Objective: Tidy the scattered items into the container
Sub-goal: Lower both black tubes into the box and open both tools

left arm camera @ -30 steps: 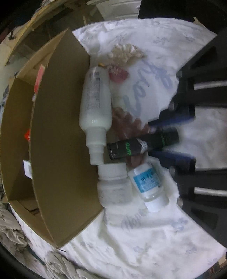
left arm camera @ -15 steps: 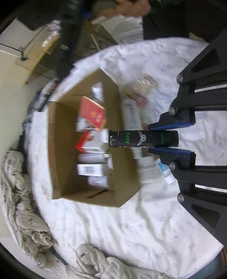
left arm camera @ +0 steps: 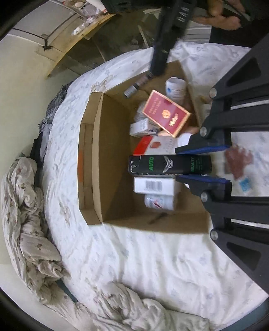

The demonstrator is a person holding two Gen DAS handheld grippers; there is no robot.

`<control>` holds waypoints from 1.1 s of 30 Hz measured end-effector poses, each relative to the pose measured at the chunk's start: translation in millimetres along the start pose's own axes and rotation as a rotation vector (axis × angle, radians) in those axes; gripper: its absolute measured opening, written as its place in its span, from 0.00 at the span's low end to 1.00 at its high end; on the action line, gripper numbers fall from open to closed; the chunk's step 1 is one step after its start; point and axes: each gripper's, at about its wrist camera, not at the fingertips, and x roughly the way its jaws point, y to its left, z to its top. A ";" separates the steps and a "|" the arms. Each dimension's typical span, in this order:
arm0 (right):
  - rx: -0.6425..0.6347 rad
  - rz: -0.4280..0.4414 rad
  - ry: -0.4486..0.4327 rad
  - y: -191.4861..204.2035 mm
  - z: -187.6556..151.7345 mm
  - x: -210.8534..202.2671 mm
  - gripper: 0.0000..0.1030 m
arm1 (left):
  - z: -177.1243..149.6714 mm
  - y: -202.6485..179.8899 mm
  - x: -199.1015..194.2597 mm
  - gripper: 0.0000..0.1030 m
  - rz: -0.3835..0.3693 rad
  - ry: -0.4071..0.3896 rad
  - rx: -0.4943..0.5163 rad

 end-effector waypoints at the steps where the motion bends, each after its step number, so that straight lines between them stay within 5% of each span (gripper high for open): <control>1: 0.005 -0.003 0.003 -1.1 1.0 2.3 0.21 | 2.1 -3.0 5.4 0.18 0.001 0.006 0.005; 12: 0.045 -0.005 0.009 -3.8 9.2 3.3 0.26 | 13.6 -18.3 61.5 0.18 0.046 0.106 -0.010; 13: 0.049 -0.018 0.009 -3.3 10.5 3.3 0.35 | 14.2 -19.0 63.1 0.18 0.048 0.107 -0.008; 14: 0.052 -0.037 0.005 -3.5 11.0 2.4 0.62 | 15.1 -19.3 63.7 0.18 0.055 0.106 -0.007; 15: 0.053 -0.049 -0.002 -3.1 11.4 0.7 0.73 | 16.0 -19.5 63.7 0.19 0.064 0.104 -0.007; 16: 0.049 -0.050 -0.016 -1.9 11.9 -2.2 0.73 | 16.9 -19.6 63.8 0.21 0.072 0.102 -0.007; 19: 0.041 -0.049 -0.044 0.6 13.0 -9.5 0.73 | 19.5 -16.5 60.3 0.59 0.091 0.105 -0.032; 20: 0.042 -0.047 -0.046 0.9 13.2 -10.4 0.73 | 19.5 -15.4 56.6 0.63 0.084 0.090 -0.040; 33: 0.078 -0.003 -0.065 -0.5 0.9 -29.7 0.73 | -9.1 0.5 10.2 0.63 0.066 0.056 -0.020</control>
